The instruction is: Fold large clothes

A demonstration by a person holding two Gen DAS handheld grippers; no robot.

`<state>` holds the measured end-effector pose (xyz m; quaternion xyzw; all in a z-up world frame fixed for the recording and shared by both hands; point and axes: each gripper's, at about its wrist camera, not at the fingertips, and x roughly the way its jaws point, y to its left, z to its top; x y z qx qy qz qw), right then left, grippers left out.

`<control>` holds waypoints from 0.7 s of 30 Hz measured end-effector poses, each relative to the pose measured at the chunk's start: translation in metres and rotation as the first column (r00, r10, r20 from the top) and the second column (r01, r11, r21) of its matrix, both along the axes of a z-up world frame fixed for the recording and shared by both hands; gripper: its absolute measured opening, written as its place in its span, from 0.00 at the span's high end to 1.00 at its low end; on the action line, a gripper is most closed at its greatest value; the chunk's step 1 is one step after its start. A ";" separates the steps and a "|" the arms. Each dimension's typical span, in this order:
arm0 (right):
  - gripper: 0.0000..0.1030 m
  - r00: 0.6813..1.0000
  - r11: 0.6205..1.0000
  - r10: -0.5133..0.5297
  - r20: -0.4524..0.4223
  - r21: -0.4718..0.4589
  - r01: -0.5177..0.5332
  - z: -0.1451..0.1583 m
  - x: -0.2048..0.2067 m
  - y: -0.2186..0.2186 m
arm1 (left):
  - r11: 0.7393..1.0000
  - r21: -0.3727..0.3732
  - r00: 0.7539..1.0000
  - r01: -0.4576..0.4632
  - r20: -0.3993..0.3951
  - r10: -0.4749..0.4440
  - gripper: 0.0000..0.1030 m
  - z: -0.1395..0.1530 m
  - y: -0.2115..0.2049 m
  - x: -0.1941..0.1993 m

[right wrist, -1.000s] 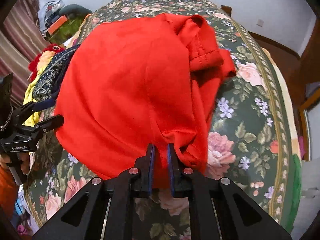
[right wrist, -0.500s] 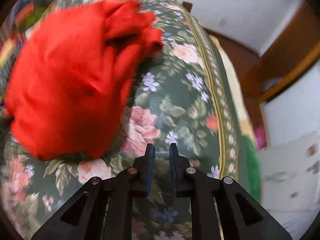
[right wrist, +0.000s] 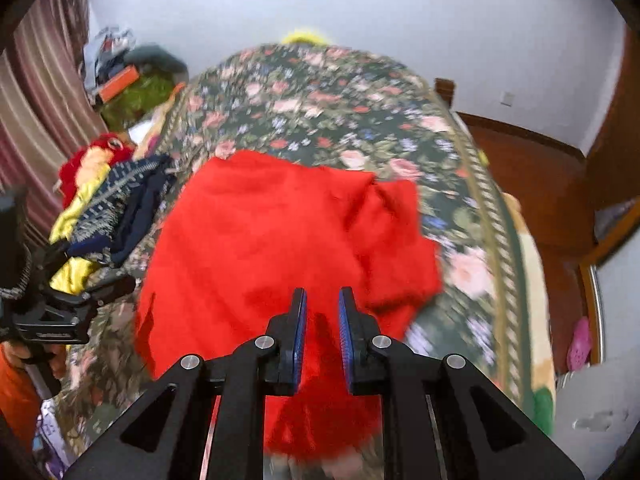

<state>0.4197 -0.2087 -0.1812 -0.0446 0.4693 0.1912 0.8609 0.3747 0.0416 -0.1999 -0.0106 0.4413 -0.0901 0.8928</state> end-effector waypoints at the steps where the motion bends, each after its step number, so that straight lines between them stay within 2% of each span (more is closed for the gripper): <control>1: 0.89 1.000 1.000 0.008 -0.013 -0.027 -0.009 -0.010 0.009 0.009 | 1.000 -0.004 1.000 -0.002 -0.014 0.002 0.05 -0.004 -0.001 0.013; 3: 0.89 0.999 0.991 -0.009 -0.036 -0.136 0.004 -0.037 0.028 0.021 | 1.000 -0.004 0.998 -0.003 -0.059 0.003 0.05 -0.016 -0.004 0.032; 5: 0.89 0.999 0.985 -0.002 -0.042 -0.174 -0.005 -0.058 0.036 0.020 | 1.000 0.022 0.994 -0.002 -0.109 0.004 0.05 -0.034 -0.009 0.044; 7: 0.89 1.000 0.987 -0.017 0.001 -0.162 0.017 -0.059 0.034 0.010 | 0.999 0.050 0.993 0.007 -0.118 -0.002 0.03 -0.051 -0.013 0.048; 8: 0.89 0.999 0.982 -0.032 0.022 -0.183 0.036 -0.059 0.033 0.006 | 0.999 0.048 0.994 0.011 -0.109 -0.006 0.02 -0.057 -0.011 0.047; 10: 0.89 0.997 0.967 -0.045 0.058 -0.249 0.059 -0.061 0.033 -0.002 | 1.000 0.020 0.995 -0.003 -0.096 0.005 0.00 -0.063 -0.006 0.046; 13: 0.89 0.998 0.970 -0.023 0.055 -0.241 0.035 -0.061 0.032 -0.007 | 0.998 -0.056 0.992 -0.023 -0.127 0.016 0.00 -0.069 0.004 0.048; 14: 0.89 0.998 0.967 -0.023 0.058 -0.252 0.037 -0.060 0.031 -0.006 | 0.998 -0.060 0.991 -0.024 -0.130 0.016 0.00 -0.069 0.003 0.049; 17: 0.88 0.994 0.940 -0.034 0.107 -0.335 0.068 -0.062 0.029 -0.001 | 1.000 -0.017 0.994 -0.007 -0.105 0.005 0.00 -0.067 -0.003 0.047; 18: 0.80 0.988 0.903 -0.064 0.144 -0.413 0.119 -0.066 0.029 -0.003 | 1.000 0.004 0.995 -0.005 -0.096 0.005 0.00 -0.066 -0.005 0.046; 19: 0.32 0.979 0.863 -0.092 0.180 -0.477 0.169 -0.071 0.030 -0.009 | 1.000 0.021 0.996 -0.002 -0.091 0.004 0.00 -0.065 -0.007 0.045; 20: 0.01 0.962 0.827 -0.125 0.241 -0.510 0.235 -0.071 0.028 -0.018 | 1.000 0.028 0.996 0.000 -0.088 0.002 0.00 -0.065 -0.007 0.045; 21: 0.00 0.961 0.837 -0.134 0.242 -0.492 0.241 -0.069 0.027 -0.030 | 1.000 0.029 0.996 -0.001 -0.088 0.003 0.00 -0.065 -0.006 0.045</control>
